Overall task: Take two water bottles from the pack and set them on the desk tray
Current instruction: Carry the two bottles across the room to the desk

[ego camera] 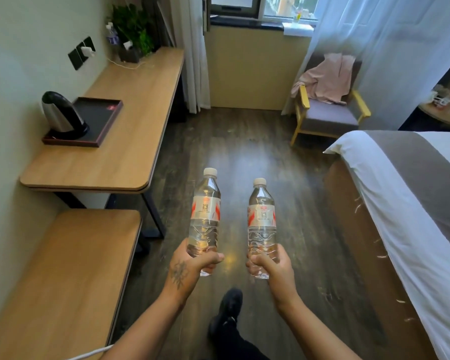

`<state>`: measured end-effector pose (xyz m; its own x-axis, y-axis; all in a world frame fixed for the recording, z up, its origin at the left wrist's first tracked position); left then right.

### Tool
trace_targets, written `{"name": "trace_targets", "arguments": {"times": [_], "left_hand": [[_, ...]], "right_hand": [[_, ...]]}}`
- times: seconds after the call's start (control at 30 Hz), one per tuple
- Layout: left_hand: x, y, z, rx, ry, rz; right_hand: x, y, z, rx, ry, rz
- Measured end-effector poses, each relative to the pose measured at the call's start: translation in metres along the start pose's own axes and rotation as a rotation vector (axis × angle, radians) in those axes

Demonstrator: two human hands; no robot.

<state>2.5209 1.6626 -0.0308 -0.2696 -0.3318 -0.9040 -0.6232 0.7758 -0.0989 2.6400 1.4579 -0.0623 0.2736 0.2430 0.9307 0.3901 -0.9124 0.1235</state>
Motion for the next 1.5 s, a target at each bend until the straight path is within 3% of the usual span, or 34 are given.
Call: {"name": "trace_targets", "arguments": {"times": [0.43, 0.8, 1.27, 1.5], "left_hand": [[-0.124, -0.040, 0.255, -0.072, -0.021, -0.026], [-0.215, -0.055, 0.495, 0.003, -0.026, -0.032], [-0.317, -0.085, 0.716, 0.052, -0.008, 0.010], [-0.357, -0.116, 0.814, -0.016, -0.021, 0.038]], "right_hand": [[0.114, -0.023, 0.293, 0.031, -0.009, -0.037], [0.191, -0.075, 0.508, -0.018, -0.044, -0.013], [0.290, -0.119, 0.716, -0.054, -0.003, -0.040], [0.324, -0.123, 0.837, -0.010, 0.004, -0.033]]}}
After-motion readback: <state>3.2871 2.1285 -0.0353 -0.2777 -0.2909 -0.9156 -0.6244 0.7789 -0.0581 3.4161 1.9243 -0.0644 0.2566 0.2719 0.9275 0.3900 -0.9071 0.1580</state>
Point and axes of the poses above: each hand's wrist, its own z-axis towards the middle knuckle, its own y-axis out of the back of the hand, x = y × z, the point moved 9 cm from there along z, towards the middle knuckle, and after that the axes turned 8 degrees about -z, right-handed, at the moved point
